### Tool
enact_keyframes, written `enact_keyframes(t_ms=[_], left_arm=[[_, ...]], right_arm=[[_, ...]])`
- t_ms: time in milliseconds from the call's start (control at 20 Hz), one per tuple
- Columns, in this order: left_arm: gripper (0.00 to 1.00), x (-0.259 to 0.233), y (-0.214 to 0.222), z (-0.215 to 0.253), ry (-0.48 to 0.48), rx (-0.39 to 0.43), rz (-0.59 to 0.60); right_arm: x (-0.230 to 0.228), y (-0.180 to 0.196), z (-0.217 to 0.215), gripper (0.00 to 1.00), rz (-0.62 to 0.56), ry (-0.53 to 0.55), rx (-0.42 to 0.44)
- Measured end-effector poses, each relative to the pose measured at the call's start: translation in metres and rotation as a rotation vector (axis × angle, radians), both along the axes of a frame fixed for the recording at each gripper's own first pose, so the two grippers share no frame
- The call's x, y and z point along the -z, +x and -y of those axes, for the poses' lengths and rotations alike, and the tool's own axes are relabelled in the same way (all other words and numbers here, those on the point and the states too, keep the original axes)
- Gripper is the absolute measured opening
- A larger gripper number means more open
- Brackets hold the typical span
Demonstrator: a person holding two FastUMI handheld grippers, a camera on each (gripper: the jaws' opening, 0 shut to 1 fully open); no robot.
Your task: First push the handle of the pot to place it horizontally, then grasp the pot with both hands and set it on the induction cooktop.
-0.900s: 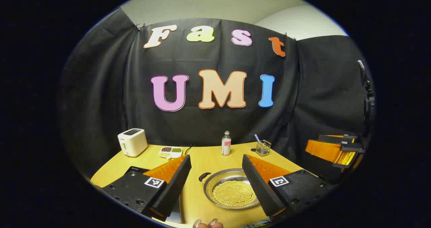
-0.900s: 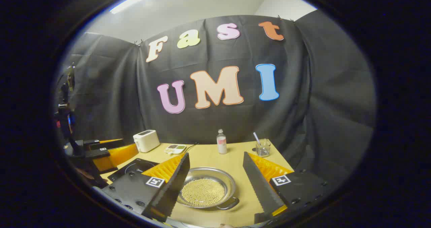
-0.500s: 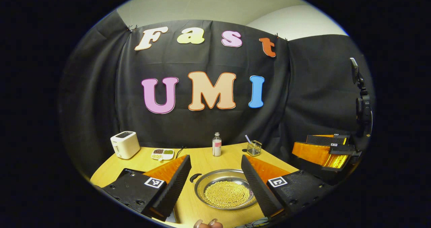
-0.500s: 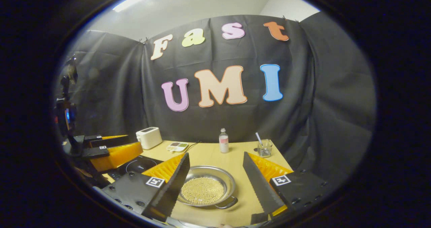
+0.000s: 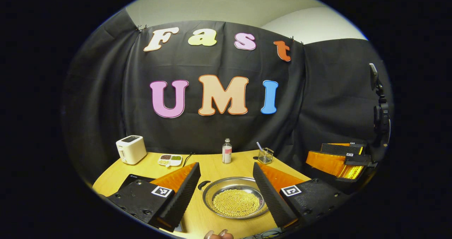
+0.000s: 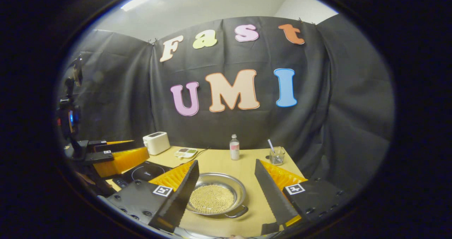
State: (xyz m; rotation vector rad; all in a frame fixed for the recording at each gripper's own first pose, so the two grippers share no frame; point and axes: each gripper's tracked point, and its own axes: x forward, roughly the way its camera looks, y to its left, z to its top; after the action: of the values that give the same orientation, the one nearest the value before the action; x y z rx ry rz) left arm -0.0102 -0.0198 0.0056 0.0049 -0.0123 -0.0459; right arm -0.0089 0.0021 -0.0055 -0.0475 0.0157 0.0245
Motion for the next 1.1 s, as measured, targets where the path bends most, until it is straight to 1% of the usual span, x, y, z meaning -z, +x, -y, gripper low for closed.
enact_keyframes(t_ms=[550,650,700,850,1100], left_arm=[[0.96,0.005,0.002,0.0,-0.019,-0.005,-0.014],[0.97,0.006,0.003,0.0,-0.022,-0.007,-0.018],[0.96,0.004,0.003,0.0,-0.019,-0.008,-0.016],[0.96,0.005,0.003,0.002,-0.013,-0.007,-0.014],[0.96,0.007,0.001,0.004,-0.013,-0.006,-0.024]], right_arm=[[0.004,-0.001,0.005,0.94,-0.026,-0.003,0.019],[0.005,-0.002,0.005,0.94,-0.025,0.01,0.013],[0.003,-0.002,0.002,0.94,-0.023,0.019,0.003],[0.001,-0.002,0.007,0.94,-0.018,0.016,0.007],[0.011,-0.001,0.006,0.93,-0.044,0.029,0.002]])
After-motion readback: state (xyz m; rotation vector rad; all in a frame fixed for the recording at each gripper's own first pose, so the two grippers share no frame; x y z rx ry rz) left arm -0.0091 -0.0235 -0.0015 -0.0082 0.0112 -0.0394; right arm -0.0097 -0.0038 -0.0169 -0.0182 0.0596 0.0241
